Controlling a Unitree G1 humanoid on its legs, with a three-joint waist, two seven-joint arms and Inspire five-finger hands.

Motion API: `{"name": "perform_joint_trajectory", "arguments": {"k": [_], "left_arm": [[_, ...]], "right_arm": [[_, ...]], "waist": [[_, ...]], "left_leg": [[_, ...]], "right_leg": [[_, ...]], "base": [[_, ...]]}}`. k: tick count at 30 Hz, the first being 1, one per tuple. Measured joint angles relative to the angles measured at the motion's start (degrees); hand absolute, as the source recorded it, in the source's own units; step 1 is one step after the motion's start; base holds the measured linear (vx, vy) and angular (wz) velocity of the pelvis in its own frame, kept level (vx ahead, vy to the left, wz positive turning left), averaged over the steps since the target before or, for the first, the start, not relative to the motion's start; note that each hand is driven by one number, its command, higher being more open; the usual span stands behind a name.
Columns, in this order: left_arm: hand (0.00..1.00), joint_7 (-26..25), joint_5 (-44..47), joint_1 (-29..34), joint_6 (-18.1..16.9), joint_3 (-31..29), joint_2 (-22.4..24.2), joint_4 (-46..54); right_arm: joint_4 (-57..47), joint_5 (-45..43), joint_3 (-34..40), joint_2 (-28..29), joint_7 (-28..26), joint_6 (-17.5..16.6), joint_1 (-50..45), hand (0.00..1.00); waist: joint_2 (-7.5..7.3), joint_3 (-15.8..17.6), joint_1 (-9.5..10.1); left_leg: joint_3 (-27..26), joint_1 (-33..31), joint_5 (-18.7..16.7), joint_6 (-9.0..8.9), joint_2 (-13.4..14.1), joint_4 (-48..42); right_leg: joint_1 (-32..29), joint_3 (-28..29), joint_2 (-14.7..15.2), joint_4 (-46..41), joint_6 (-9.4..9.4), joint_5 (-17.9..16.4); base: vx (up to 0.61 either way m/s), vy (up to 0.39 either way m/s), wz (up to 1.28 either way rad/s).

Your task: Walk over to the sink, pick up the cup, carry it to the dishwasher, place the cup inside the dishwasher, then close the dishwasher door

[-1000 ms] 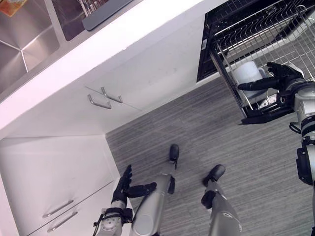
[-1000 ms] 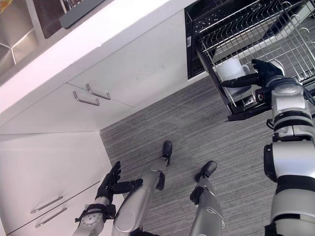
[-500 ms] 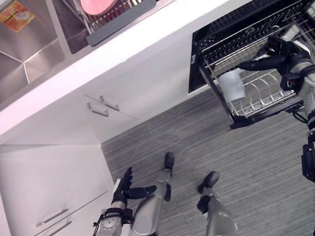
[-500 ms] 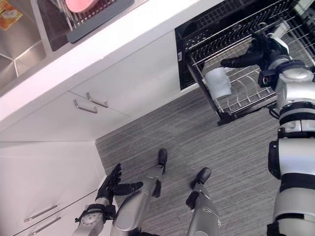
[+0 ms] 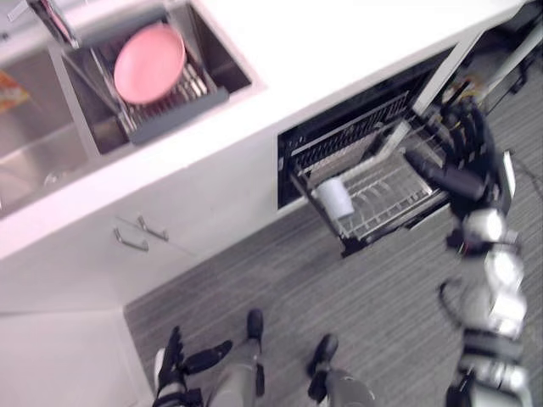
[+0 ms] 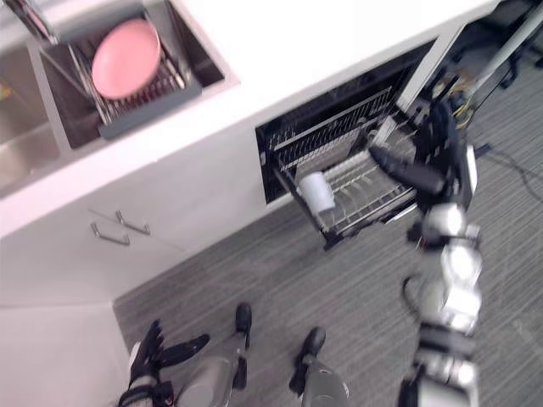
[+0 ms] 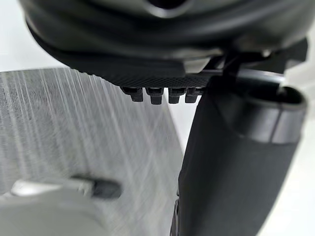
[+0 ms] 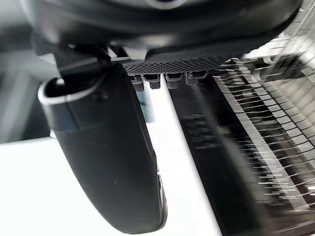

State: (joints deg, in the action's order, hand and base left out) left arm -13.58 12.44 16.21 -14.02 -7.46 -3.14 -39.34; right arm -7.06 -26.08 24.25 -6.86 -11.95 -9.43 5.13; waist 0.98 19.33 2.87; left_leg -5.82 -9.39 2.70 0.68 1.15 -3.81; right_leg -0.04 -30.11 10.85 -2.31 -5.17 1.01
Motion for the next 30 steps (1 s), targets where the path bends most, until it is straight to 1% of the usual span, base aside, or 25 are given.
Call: {"name": "perform_joint_trajectory", "arguments": {"k": [1,2,3,4,6,7,8,9,10,11,12,13,14,15,18,19,20,21,22,23,24,25,26,28,30], "left_arm": [[1.00,-0.04,0.03,1.28,-0.56,-1.55,1.18,-1.27],[1.00,0.09,0.00,1.82,-0.71,-2.03,1.57,-1.94],[1.00,0.23,-0.14,2.98,-1.02,-2.42,2.28,-2.86],[1.00,0.39,-0.78,3.82,-1.29,-2.42,2.65,-4.06],[1.00,0.55,-2.43,5.23,-1.62,-3.37,3.26,-5.82],[1.00,0.75,-3.44,5.76,-1.76,-4.80,3.85,-7.20],[1.00,0.75,-4.05,5.94,-1.75,-5.20,4.04,-8.05],[1.00,0.66,-5.56,6.74,-1.49,-5.70,4.41,-9.17],[1.00,0.48,-6.35,7.06,-1.46,-5.74,4.85,-10.08],[1.00,0.44,-6.89,7.17,-1.47,-5.97,4.92,-10.20],[1.00,0.21,-8.22,7.21,-1.38,-5.57,4.32,-10.30],[1.00,0.18,-8.54,7.15,-1.25,-5.00,3.71,-10.31],[1.00,0.12,-9.20,7.04,-1.19,-3.76,2.41,-10.27],[1.00,0.12,-9.17,6.86,-1.10,-3.16,1.15,-10.20],[1.00,0.31,-9.16,4.06,-0.60,-3.11,-0.43,-9.78],[1.00,0.35,-9.15,3.49,-0.61,-2.81,-0.45,-9.52],[1.00,0.62,-9.09,2.47,-0.57,-2.17,-0.72,-8.63],[1.00,0.76,-9.08,2.29,-0.59,-2.17,-0.70,-8.14],[1.00,1.03,-9.11,2.33,-0.67,-2.37,-1.28,-7.56],[1.00,1.02,-9.12,2.11,-0.51,-2.54,-1.32,-8.07],[1.00,0.85,-9.13,2.36,-0.28,-2.91,-0.57,-8.38],[1.00,0.71,-9.17,2.81,-0.27,-3.38,0.48,-8.36],[1.00,0.69,-9.10,2.96,-0.17,-3.73,0.78,-8.34],[1.00,0.09,-9.15,2.79,0.12,-4.32,1.13,-8.13],[1.00,-0.31,-9.14,2.80,0.66,-4.76,1.32,-7.94]], "right_arm": [[-2.12,2.85,-0.30,1.60,-2.03,-2.14,-3.34,1.00],[-2.90,4.33,-0.28,1.53,-2.49,-2.86,-4.42,1.00],[-4.38,6.05,0.46,0.78,-2.93,-4.02,-5.54,1.00],[-5.95,6.02,1.34,-0.55,-2.86,-4.67,-5.52,1.00],[-7.56,5.96,1.83,-2.56,-2.68,-5.96,-4.36,1.00],[-7.97,5.94,1.83,-3.05,-2.64,-6.85,-3.15,1.00],[-8.13,5.94,1.78,-3.01,-2.63,-7.05,-2.85,1.00],[-8.56,5.93,1.52,-2.83,-2.65,-7.11,-2.94,1.00],[-8.96,5.88,1.16,-2.78,-2.59,-7.12,-3.58,1.00],[-9.02,5.84,0.94,-2.56,-2.55,-7.12,-4.06,1.00],[-8.96,5.73,-0.12,-1.82,-2.21,-7.13,-5.15,1.00],[-8.96,5.74,-0.47,-1.21,-2.20,-7.17,-6.02,1.00],[-8.99,5.75,-1.04,-0.26,-2.00,-7.50,-7.91,1.00],[-9.01,5.74,-1.48,0.19,-1.74,-7.83,-9.50,1.00],[-10.10,5.73,-2.17,0.10,-1.16,-8.84,-10.27,1.00],[-10.55,5.72,-2.18,0.09,-1.16,-8.86,-10.26,1.00],[-11.82,5.70,-2.33,0.08,-0.80,-8.91,-10.38,1.00],[-12.27,5.69,-2.45,0.09,-0.52,-8.91,-10.39,1.00],[-13.12,5.54,-3.31,0.08,0.10,-8.91,-10.43,1.00],[-13.27,5.40,-3.75,-0.05,0.37,-8.92,-10.45,1.00],[-13.51,5.10,-4.94,-0.41,0.74,-8.92,-10.44,1.00],[-13.93,4.65,-5.91,-0.40,0.83,-8.92,-10.41,1.00],[-14.10,4.54,-6.37,-0.41,0.79,-8.92,-10.41,1.00],[-14.23,4.07,-7.55,-0.86,0.72,-8.87,-10.37,1.00],[-14.32,3.40,-8.30,-1.26,0.60,-8.86,-10.09,1.00]], "waist": [[1.08,-0.68,-0.42],[1.67,-1.09,-0.69],[2.13,-2.01,-0.95],[2.85,-3.57,-0.83],[2.90,-5.92,-0.09],[2.37,-6.17,0.51],[1.97,-6.28,0.78],[1.03,-6.80,0.96],[0.89,-6.85,0.84],[0.85,-6.86,0.78],[0.72,-6.87,0.38],[0.60,-7.02,-0.19],[0.41,-7.53,-1.66],[-0.09,-8.78,-2.66],[-1.30,-9.83,-3.35],[-1.36,-9.87,-3.62],[-1.52,-10.00,-4.37],[-1.83,-10.16,-4.59],[-3.23,-10.78,-4.53],[-3.25,-11.04,-4.38],[-2.38,-11.96,-3.78],[-1.56,-12.62,-3.20],[-1.37,-12.83,-2.94],[-1.43,-13.10,-2.01],[-1.58,-13.59,-1.54]], "left_leg": [[-4.65,-0.89,-4.54,0.49,2.03,-7.08],[-7.24,-0.96,-6.19,0.64,3.33,-9.98],[-10.66,-1.04,-8.33,0.81,5.11,-14.21],[-11.62,-1.22,-9.71,1.48,5.16,-16.20],[-10.88,-2.05,-11.29,2.32,3.65,-17.78],[-10.83,-1.69,-12.59,2.89,2.76,-18.80],[-10.97,-1.25,-13.37,3.28,2.29,-19.09],[-11.08,-0.51,-14.83,4.14,1.21,-19.71],[-10.86,0.57,-16.02,4.72,0.60,-20.21],[-10.81,1.42,-16.38,5.16,0.35,-20.06],[-10.43,3.47,-16.68,5.84,-0.19,-18.95],[-9.76,4.49,-16.55,6.07,-0.37,-18.14],[-8.00,6.37,-15.46,6.36,-0.53,-16.30],[-6.66,7.76,-14.65,6.17,-0.78,-14.19],[-4.72,10.14,-14.12,5.82,-1.06,-11.37],[-4.06,10.41,-14.07,5.72,-1.05,-11.26],[-1.84,10.66,-14.15,4.93,-1.03,-11.24],[-1.01,10.68,-14.30,4.45,-1.09,-11.36],[0.04,10.81,-15.02,2.96,-1.73,-11.49],[0.33,11.02,-15.64,2.01,-1.47,-11.94],[0.52,11.11,-16.52,0.59,0.27,-12.40],[0.49,11.32,-16.76,0.15,1.73,-12.25],[0.53,11.39,-16.85,-0.17,2.30,-12.13],[0.58,12.25,-16.48,-1.68,3.72,-10.75],[0.76,12.50,-16.18,-2.11,3.81,-9.74]], "right_leg": [[3.05,-1.07,0.16,-0.04,-0.75,-0.56],[4.70,-2.03,0.26,0.05,-1.17,-0.84],[7.53,-4.46,0.72,0.09,-2.21,-1.50],[9.22,-6.42,1.59,-0.35,-3.38,-2.16],[9.49,-7.76,3.50,-2.08,-4.84,-3.15],[9.94,-7.93,5.05,-4.01,-5.86,-4.13],[10.08,-7.93,5.92,-5.22,-6.15,-4.74],[10.19,-7.90,7.83,-8.27,-6.64,-5.98],[9.71,-7.62,9.77,-13.06,-5.98,-6.43],[8.40,-6.88,11.22,-17.48,-4.00,-6.97],[3.21,-0.82,13.67,-28.83,2.56,-6.79],[1.15,2.95,13.45,-32.70,2.11,-7.85],[-0.31,6.39,11.41,-34.33,1.00,-10.22],[-1.18,7.86,9.29,-31.07,0.97,-11.84],[-4.32,11.46,4.68,-21.99,0.99,-12.07],[-4.93,12.66,4.03,-20.84,1.02,-12.03],[-5.58,16.96,2.08,-17.09,1.45,-10.81],[-5.52,18.56,1.41,-15.20,1.76,-8.95],[-4.93,19.36,1.25,-12.41,1.06,-2.44],[-3.72,18.72,1.55,-11.65,-1.12,-3.14],[-1.81,17.61,-0.17,-8.80,-1.29,-3.14],[-0.63,16.89,-1.61,-6.89,-0.73,-2.74],[-0.13,16.50,-2.22,-6.05,-0.48,-2.58],[2.20,15.08,-3.64,-2.96,0.20,-1.88],[3.24,14.54,-4.02,-0.73,0.13,-1.06]], "base": [[0.07,0.062,0.20],[0.05,0.096,0.61],[0.07,0.138,0.89],[0.08,0.195,0.88],[0.09,0.203,0.57],[0.10,0.186,0.35],[0.14,0.201,0.24],[0.15,0.161,0.18],[0.16,0.167,0.15],[0.17,0.183,0.05],[0.12,0.129,0.06],[0.16,0.093,0.36],[0.19,0.019,0.66],[0.20,-0.002,0.66],[0.22,-0.061,0.38],[0.21,-0.142,0.67],[0.16,-0.141,0.65],[0.17,-0.201,0.75],[0.10,-0.172,0.46],[0.14,-0.217,0.35],[0.15,-0.206,0.17],[0.16,-0.179,0.10],[0.15,-0.180,0.15],[0.12,-0.141,0.19],[0.07,-0.039,0.11]]}}
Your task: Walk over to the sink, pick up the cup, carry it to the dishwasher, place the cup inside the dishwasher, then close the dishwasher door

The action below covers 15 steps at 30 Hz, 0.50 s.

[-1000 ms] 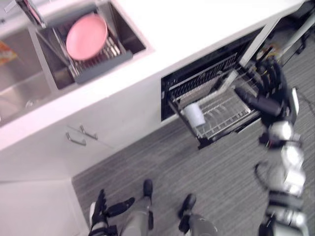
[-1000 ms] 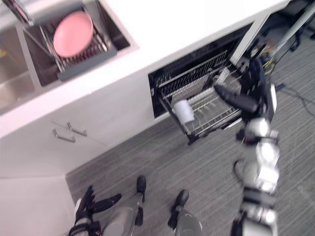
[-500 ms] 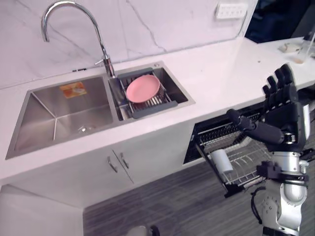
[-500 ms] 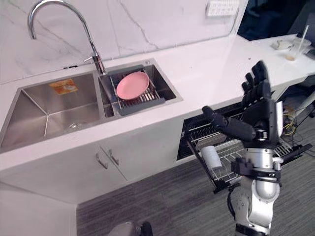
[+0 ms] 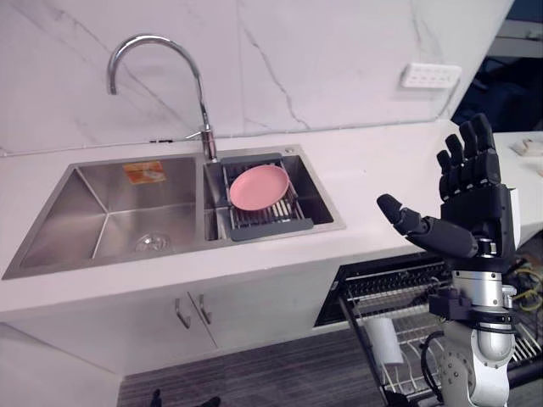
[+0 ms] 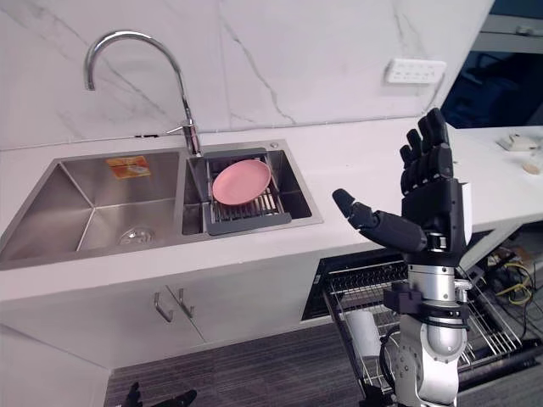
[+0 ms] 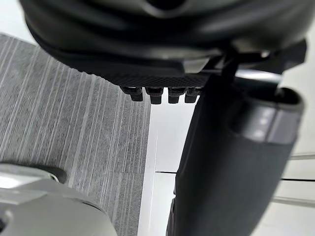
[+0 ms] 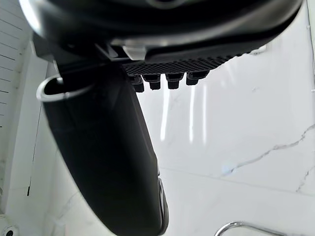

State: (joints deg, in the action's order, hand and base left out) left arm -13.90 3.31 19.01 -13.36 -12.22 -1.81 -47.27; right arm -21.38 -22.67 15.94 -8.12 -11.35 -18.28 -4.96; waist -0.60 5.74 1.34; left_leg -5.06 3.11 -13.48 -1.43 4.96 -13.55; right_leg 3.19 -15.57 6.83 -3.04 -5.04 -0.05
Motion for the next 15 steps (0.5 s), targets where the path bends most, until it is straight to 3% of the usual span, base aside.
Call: {"name": "perform_joint_trajectory", "arguments": {"k": [7,10,12,14,15], "left_arm": [[1.00,-2.24,-0.27,0.18,1.43,0.07,-0.40,0.02],[1.00,-2.13,-0.25,0.16,2.26,0.11,-0.64,0.05],[1.00,-2.11,1.42,0.22,2.24,0.07,-0.57,0.16],[1.00,-1.99,6.61,0.73,2.99,-0.40,0.48,0.15],[1.00,-1.61,7.77,0.82,3.19,-1.27,0.97,0.13]], "right_arm": [[-0.29,-1.01,-0.51,-0.41,-2.38,0.03,0.06,1.00],[-0.29,-4.86,-0.47,-0.64,-4.62,0.26,0.08,1.00],[-0.38,-7.17,-0.45,-0.96,-6.53,0.28,0.15,1.00],[-0.39,-7.51,-0.44,-1.30,-7.65,0.27,0.10,1.00],[-0.64,-7.53,-0.34,-1.32,-7.69,0.20,0.16,1.00]], "waist": [[-0.58,-1.20,0.68],[-0.47,-0.86,0.41],[-0.13,1.27,0.17],[1.24,2.57,-0.02],[0.44,3.08,0.02]], "left_leg": [[0.35,-0.19,0.57,-0.36,-0.90,1.40],[-1.07,-3.04,-0.08,-1.28,-0.50,-4.79],[-4.00,-7.50,-0.23,-1.40,1.04,-16.63],[-4.60,-9.06,-0.08,-1.71,2.90,-22.98],[-5.25,-9.64,0.09,-2.98,3.06,-23.58]], "right_leg": [[0.92,-0.69,0.27,3.13,-0.52,1.13],[1.07,-0.97,0.27,2.53,-0.27,0.88],[2.33,-1.05,0.54,0.53,-0.15,-1.33],[3.97,-1.88,0.31,-0.98,0.67,-3.23],[4.12,-2.11,0.99,-0.97,0.95,-3.45]], "base": [[0.05,0.020,0.08],[0.00,0.014,0.14],[-0.06,0.007,0.19],[-0.08,0.039,0.24],[-0.06,0.058,0.19]]}}
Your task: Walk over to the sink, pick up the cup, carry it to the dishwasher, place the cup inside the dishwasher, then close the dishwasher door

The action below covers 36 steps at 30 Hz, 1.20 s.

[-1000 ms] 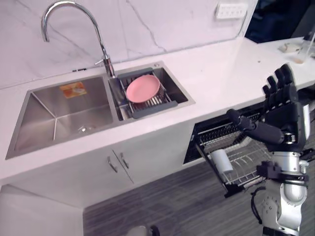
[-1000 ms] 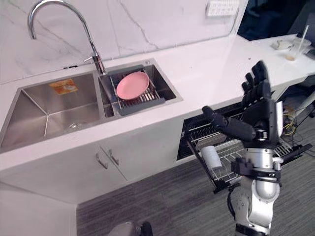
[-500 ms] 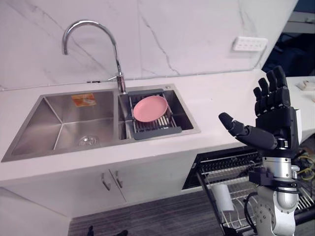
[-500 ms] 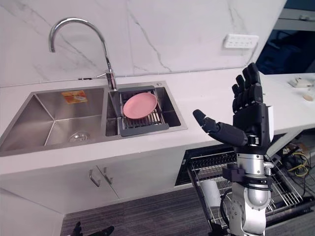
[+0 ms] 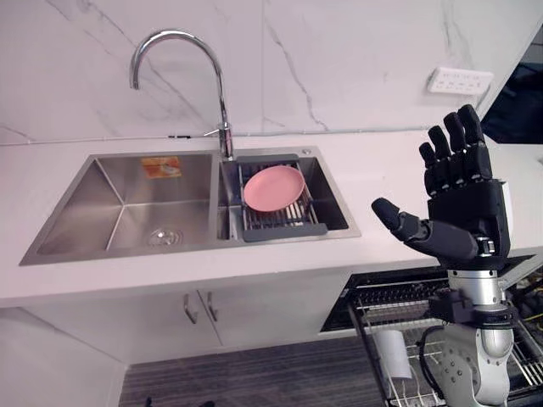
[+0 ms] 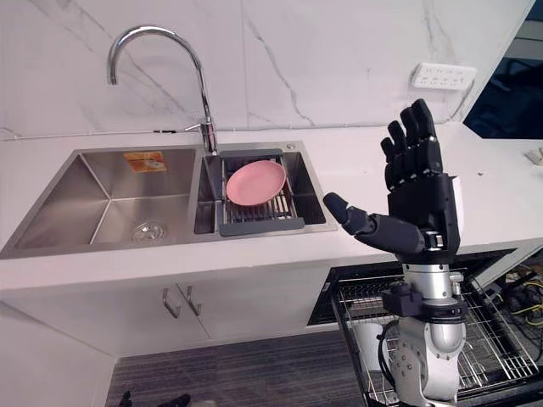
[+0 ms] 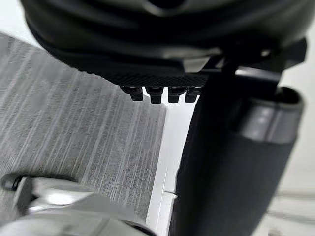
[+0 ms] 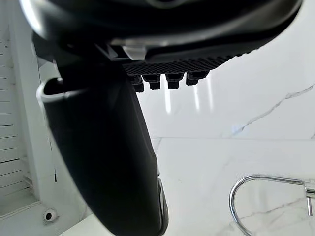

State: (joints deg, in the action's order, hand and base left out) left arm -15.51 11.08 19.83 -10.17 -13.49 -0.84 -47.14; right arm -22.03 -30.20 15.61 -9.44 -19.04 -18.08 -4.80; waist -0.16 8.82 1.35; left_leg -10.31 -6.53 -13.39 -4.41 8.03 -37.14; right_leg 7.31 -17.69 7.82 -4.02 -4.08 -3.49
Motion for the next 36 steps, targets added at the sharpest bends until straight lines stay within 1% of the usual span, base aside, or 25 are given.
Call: {"name": "perform_joint_trajectory", "arguments": {"k": [2,4,5,6,7,8,9,10,12,14,16,17,18,19,20,22,23,24,25,26,27,28,33,35,36], "left_arm": [[1.00,0.72,0.21,0.36,0.08,-0.82,0.21,-0.14],[1.00,0.90,0.16,1.53,-1.23,-1.80,1.39,0.16],[1.00,0.75,0.15,1.67,-1.68,-2.08,1.78,0.31],[1.00,0.48,0.15,2.59,-2.18,-2.36,2.29,0.29],[1.00,0.46,0.13,3.06,-2.11,-2.33,2.37,-0.33],[1.00,0.44,0.12,3.09,-2.00,-2.34,2.42,-0.75],[1.00,0.44,0.09,3.42,-1.56,-2.30,2.47,-0.90],[1.00,0.47,-0.03,3.09,-1.17,-2.25,1.98,-0.93],[1.00,0.45,-2.64,1.77,-0.39,-1.99,0.75,-0.95],[1.00,0.51,-4.72,0.19,-0.25,-0.96,-0.45,-0.53],[1.00,0.63,-6.31,-1.19,-0.25,-0.09,-0.93,-0.21],[1.00,0.57,-6.75,-1.27,-0.28,1.03,-1.39,0.68],[1.00,0.49,-6.78,-1.19,-0.20,2.03,-1.73,1.81],[1.00,0.38,-6.77,-1.25,-0.16,2.64,-1.96,2.20],[1.00,0.37,-6.79,-1.96,0.18,4.11,-2.49,3.16],[1.00,0.31,-6.79,-3.18,0.67,4.42,-2.62,4.21],[1.00,-0.51,-6.52,-3.83,2.01,3.79,-2.32,3.98],[1.00,-0.76,-6.59,-3.66,2.15,3.69,-2.06,3.93],[1.00,-0.87,-6.57,-2.33,2.40,3.67,-2.78,3.94],[1.00,-0.91,-6.57,-1.97,2.45,3.64,-3.06,3.97],[1.00,-0.88,-6.65,-0.73,2.91,3.68,-3.80,3.42],[1.00,-0.09,-10.54,-1.73,2.95,4.03,-4.36,3.64],[1.00,0.07,-10.51,-1.92,2.69,3.87,-4.29,3.68],[1.00,1.40,-9.81,-1.97,2.45,3.59,-4.19,3.51],[1.00,3.03,-8.56,-2.25,2.23,3.12,-3.93,2.89]], "right_arm": [[-0.12,0.00,0.27,-0.03,0.49,-0.37,0.36,1.00],[-0.15,0.11,0.63,-0.04,1.95,-0.40,0.97,1.00],[-0.24,0.14,0.47,-0.06,2.11,-0.40,0.99,1.00],[-0.67,0.15,-0.11,-0.06,2.44,-0.40,0.97,1.00],[-1.59,0.17,-1.00,-0.13,2.55,-0.40,0.98,1.00],[-2.15,0.18,-1.50,-0.21,2.52,-0.46,1.04,1.00],[-3.28,0.17,-2.62,-0.48,2.26,-0.63,1.11,1.00],[-3.71,0.19,-2.83,-0.49,1.47,-0.93,1.09,1.00],[-3.61,0.18,-2.86,-0.91,1.27,-0.94,1.26,1.00],[-3.07,0.32,-2.86,-1.12,1.31,-0.93,1.69,1.00],[-2.41,0.65,-2.67,-1.56,1.56,-0.93,1.84,1.00],[-1.89,0.70,-2.65,-1.65,1.68,-0.94,1.97,1.00],[-1.01,0.69,-2.65,-1.65,1.66,-0.96,2.16,1.00],[-0.40,0.67,-2.64,-1.65,1.65,-0.99,2.16,1.00],[1.48,0.66,-2.65,-1.63,1.36,-0.99,2.22,1.00],[2.01,0.57,-2.70,-1.63,0.95,-1.01,2.24,1.00],[2.28,0.57,-2.82,-1.65,0.66,-1.38,2.40,1.00],[2.60,0.58,-3.37,-1.67,0.37,-2.12,2.48,1.00],[2.87,0.60,-5.06,-1.70,0.28,-3.41,2.52,1.00],[2.83,0.60,-5.42,-1.70,0.29,-3.63,2.53,1.00],[2.88,0.60,-6.44,-2.22,0.30,-4.91,2.64,1.00],[1.05,1.15,-6.38,-0.29,4.02,-5.13,7.01,1.00],[1.05,1.13,-6.37,-0.29,4.00,-5.13,6.96,1.00],[1.05,1.07,-6.06,-0.27,4.00,-4.84,6.41,1.00],[1.05,0.97,-5.61,-0.15,4.05,-4.20,5.90,1.00]], "waist": [[-0.02,0.07,0.03],[0.19,0.17,0.16],[0.43,0.22,0.32],[0.77,0.18,0.77],[0.79,0.16,0.89],[1.15,-0.03,1.05],[0.97,-0.14,0.95],[0.14,-0.23,0.70],[-0.53,-0.91,0.85],[-0.69,-1.17,1.15],[-0.90,-1.35,0.94],[-1.02,-1.41,0.79],[-1.13,-1.47,0.55],[-1.11,-1.47,0.25],[-1.00,-1.48,-0.75],[-0.66,-1.29,-0.82],[-0.35,-1.10,-0.85],[-0.38,-1.09,-0.73],[-0.80,-1.28,-0.67],[-0.95,-1.37,-0.65],[-0.68,-2.04,-0.41],[-4.11,-0.60,2.55],[-4.13,0.07,2.55],[-4.05,0.18,2.53],[-4.01,0.20,2.51]], "left_leg": [[-1.10,-1.02,-2.23,0.92,-0.08,3.94],[-1.41,-3.11,-1.49,-0.07,0.44,11.60],[-1.52,-3.15,-1.23,-0.20,0.93,13.05],[-2.69,-2.90,0.21,-0.51,1.68,13.71],[-3.49,-2.45,1.51,0.75,0.89,13.59],[-3.95,-2.41,1.80,1.24,0.36,13.44],[-5.40,-2.52,1.94,2.21,-0.48,12.98],[-6.41,-2.55,1.14,4.04,-1.71,12.35],[-6.95,-2.25,-0.08,5.79,-3.03,12.36],[-6.92,-1.13,-0.69,6.27,-4.04,13.71],[-7.02,1.58,0.01,6.13,-5.58,17.28],[-7.24,3.72,0.77,6.78,-6.36,19.72],[-7.02,6.05,1.14,7.19,-6.87,21.86],[-6.75,7.26,1.27,7.40,-6.88,22.64],[-5.41,10.26,1.37,7.44,-6.39,23.98],[-4.47,11.86,1.37,7.44,-5.31,24.98],[-4.06,12.61,1.38,7.42,-4.44,25.28],[-3.81,13.33,1.38,7.41,-3.57,25.37],[-3.86,14.70,0.90,6.01,-2.71,24.63],[-3.85,14.96,0.81,5.55,-2.65,24.33],[-3.68,15.47,-1.25,2.49,-2.22,21.77],[-1.97,10.22,-0.95,3.17,-4.27,21.91],[-1.94,10.12,-0.98,3.17,-4.21,21.66],[-1.87,10.00,-0.98,3.17,-4.16,21.52],[-1.94,9.96,-0.98,3.17,-4.13,21.52]], "right_leg": [[0.02,-0.79,1.05,0.04,-0.22,-0.20],[0.93,-1.21,2.75,1.32,-0.78,-0.56],[1.46,-1.01,2.95,1.87,-0.84,-0.60],[2.07,0.26,3.38,2.53,-1.04,-0.72],[2.32,2.18,4.13,3.12,-1.53,-1.04],[2.50,3.03,4.58,3.62,-1.59,-1.02],[2.54,4.97,5.32,3.52,-2.37,-0.64],[2.15,6.72,6.53,2.32,-2.66,-0.73],[1.10,7.03,7.74,-1.06,-3.79,-1.49],[-0.66,5.99,8.32,-6.28,-3.97,-1.50],[-4.47,6.27,10.06,-15.11,-3.93,-1.36],[-7.91,6.42,11.36,-22.78,-2.31,-0.76],[-11.35,7.36,12.54,-30.70,-0.06,1.17],[-12.52,7.72,12.75,-33.60,0.65,0.11],[-14.56,6.01,11.99,-37.02,1.09,-4.54],[-16.35,3.34,9.99,-34.58,1.92,-6.91],[-17.75,1.87,8.42,-32.18,2.24,-7.28],[-19.21,0.76,6.84,-28.94,2.31,-7.28],[-19.51,-0.86,3.75,-18.35,3.41,-2.99],[-19.24,-0.99,3.29,-15.68,4.10,-0.29],[-15.42,-1.78,2.73,-12.68,3.56,4.22],[-8.55,-1.28,2.09,2.94,-0.19,12.11],[-8.52,-1.26,2.05,2.93,-0.21,12.14],[-8.50,-1.30,2.01,3.04,-0.26,12.18],[-8.50,-1.29,1.97,3.20,-0.25,12.28]], "base": [[-0.05,0.034,0.29],[-0.03,0.127,0.26],[0.07,0.236,-0.12],[0.16,0.288,-0.36],[0.19,0.317,-0.44],[0.22,0.309,-0.45],[0.22,0.284,-0.26],[0.22,0.260,-0.14],[0.24,0.185,0.04],[0.31,0.125,0.04],[0.27,0.074,0.02],[0.27,0.047,-0.01],[0.28,0.031,0.05],[0.37,-0.015,0.28],[0.32,-0.037,0.32],[0.28,-0.074,0.24],[0.29,-0.155,0.12],[0.34,-0.223,0.11],[0.28,-0.205,0.07],[0.35,-0.225,0.14],[0.24,-0.137,0.09],[0.17,-0.097,0.08],[0.00,0.000,0.00],[0.00,0.000,0.00],[0.00,0.000,0.00]]}}
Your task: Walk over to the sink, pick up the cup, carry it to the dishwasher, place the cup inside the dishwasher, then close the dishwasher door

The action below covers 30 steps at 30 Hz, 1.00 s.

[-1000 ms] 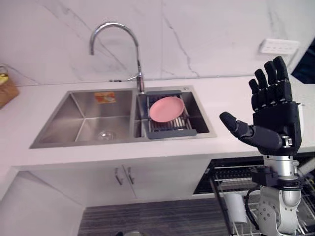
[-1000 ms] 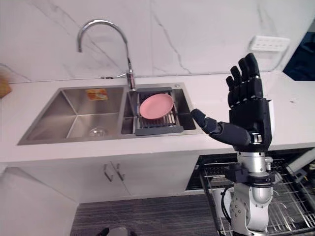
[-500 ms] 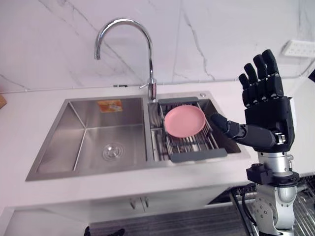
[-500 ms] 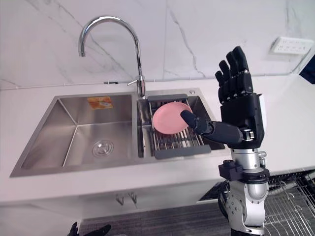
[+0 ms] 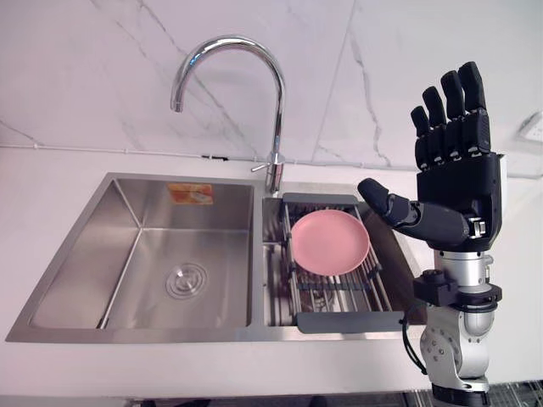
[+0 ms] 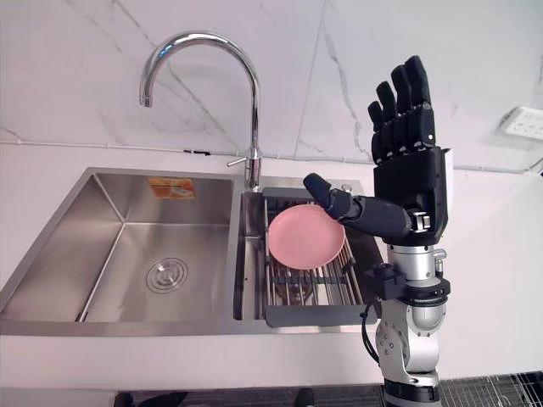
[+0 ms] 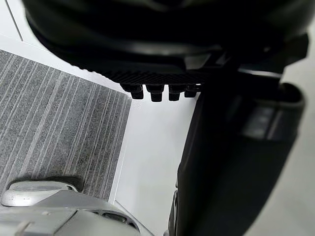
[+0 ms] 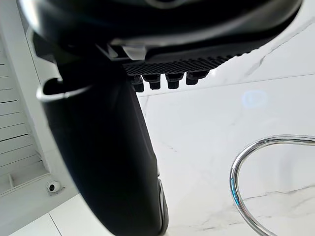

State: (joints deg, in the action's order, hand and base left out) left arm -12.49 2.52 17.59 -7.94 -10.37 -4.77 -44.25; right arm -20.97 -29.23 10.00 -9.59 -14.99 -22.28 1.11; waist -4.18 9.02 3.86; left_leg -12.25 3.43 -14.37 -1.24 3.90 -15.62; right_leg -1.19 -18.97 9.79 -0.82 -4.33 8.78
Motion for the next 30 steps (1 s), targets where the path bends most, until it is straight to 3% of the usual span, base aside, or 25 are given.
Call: {"name": "perform_joint_trajectory", "arguments": {"k": [4,6,9,13,17,24,30], "left_arm": [[1.00,6.75,4.27,-1.55,-0.40,-3.36,0.49,-5.09],[1.00,9.13,6.09,-2.20,-0.63,-3.91,0.15,-7.77],[1.00,13.29,9.99,-2.97,-0.26,-4.15,-1.27,-12.45],[1.00,14.96,9.76,-3.31,0.28,-4.09,-3.15,-14.42],[1.00,15.01,7.44,-3.50,0.71,-4.03,-4.14,-14.93],[1.00,15.00,6.89,-3.35,1.29,-3.85,-5.31,-15.22],[1.00,15.00,6.21,-3.36,1.46,-3.79,-5.35,-15.23]], "right_arm": [[-0.01,0.42,2.11,0.95,0.86,2.35,-3.91,1.00],[-0.01,4.71,3.57,0.85,2.59,4.20,-5.12,1.00],[0.42,18.51,5.51,-1.30,7.36,8.16,-6.54,1.00],[1.07,38.80,5.61,-8.04,10.19,10.44,-6.51,1.00],[0.56,51.02,5.37,-14.29,7.15,10.58,-6.13,1.00],[-0.09,60.80,1.53,-18.05,-0.45,9.06,-6.10,1.00],[-0.18,66.68,-4.86,-22.05,-6.11,6.21,-4.58,1.00]], "waist": [[0.07,0.02,-0.38],[0.11,0.02,-0.85],[0.19,0.03,-2.38],[0.15,0.01,-3.13],[-0.16,-0.14,-3.23],[-1.44,-1.00,-3.23],[-1.44,-1.08,-3.21]], "left_leg": [[-1.29,0.26,0.00,-0.01,0.12,0.53],[-2.51,0.27,0.02,-0.02,0.18,1.01],[-3.82,0.42,0.03,-0.06,0.26,1.72],[-5.25,1.24,-0.01,-0.17,0.33,2.57],[-5.40,2.40,-0.21,-0.40,0.37,2.81],[-5.41,2.63,-0.46,-0.30,0.37,2.56],[-5.31,2.57,-0.45,-0.28,0.38,2.64]], "right_leg": [[-0.30,1.01,-0.26,0.79,0.00,0.37],[-1.01,2.21,-0.40,1.42,0.25,0.62],[-1.06,3.45,-1.11,3.61,0.39,1.88],[-0.78,4.89,-1.78,5.42,0.20,3.11],[0.19,5.11,-2.23,5.62,0.19,3.17],[0.62,5.30,-2.18,5.64,0.19,3.17],[0.60,5.20,-2.21,5.65,0.19,3.15]], "base": [[0.00,-0.002,-0.14],[-0.02,-0.012,-0.32],[0.01,-0.023,-0.23],[0.02,-0.016,-0.21],[0.01,-0.005,-0.04],[-0.04,-0.004,-0.01],[-0.01,-0.002,0.00]]}}
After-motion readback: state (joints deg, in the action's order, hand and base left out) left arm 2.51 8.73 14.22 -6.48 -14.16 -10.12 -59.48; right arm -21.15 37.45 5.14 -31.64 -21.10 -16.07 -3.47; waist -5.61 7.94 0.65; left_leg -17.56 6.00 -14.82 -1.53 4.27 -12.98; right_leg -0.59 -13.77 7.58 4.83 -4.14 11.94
